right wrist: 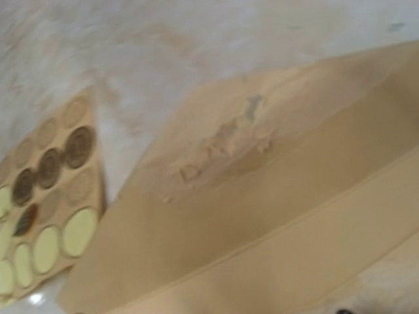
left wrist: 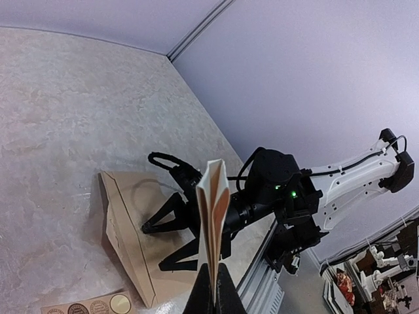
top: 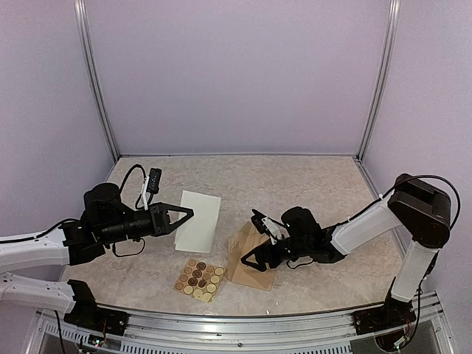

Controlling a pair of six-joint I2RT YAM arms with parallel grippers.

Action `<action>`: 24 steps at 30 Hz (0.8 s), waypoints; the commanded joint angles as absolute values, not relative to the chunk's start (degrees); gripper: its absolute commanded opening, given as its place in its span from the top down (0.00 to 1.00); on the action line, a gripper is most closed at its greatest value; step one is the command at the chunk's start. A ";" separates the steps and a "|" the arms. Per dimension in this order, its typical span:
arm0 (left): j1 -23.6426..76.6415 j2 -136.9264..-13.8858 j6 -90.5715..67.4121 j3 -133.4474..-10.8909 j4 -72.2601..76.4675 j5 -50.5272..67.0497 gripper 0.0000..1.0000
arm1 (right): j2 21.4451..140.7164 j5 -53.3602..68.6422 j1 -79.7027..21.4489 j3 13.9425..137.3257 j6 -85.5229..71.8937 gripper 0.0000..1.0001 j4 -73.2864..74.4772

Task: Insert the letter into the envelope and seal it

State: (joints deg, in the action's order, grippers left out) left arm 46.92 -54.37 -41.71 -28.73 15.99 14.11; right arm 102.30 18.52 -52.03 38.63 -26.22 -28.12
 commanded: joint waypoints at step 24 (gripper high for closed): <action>52.91 -87.82 -51.12 -39.22 28.62 14.72 1.00 | 83.90 11.42 -47.68 29.52 -47.08 0.22 -11.58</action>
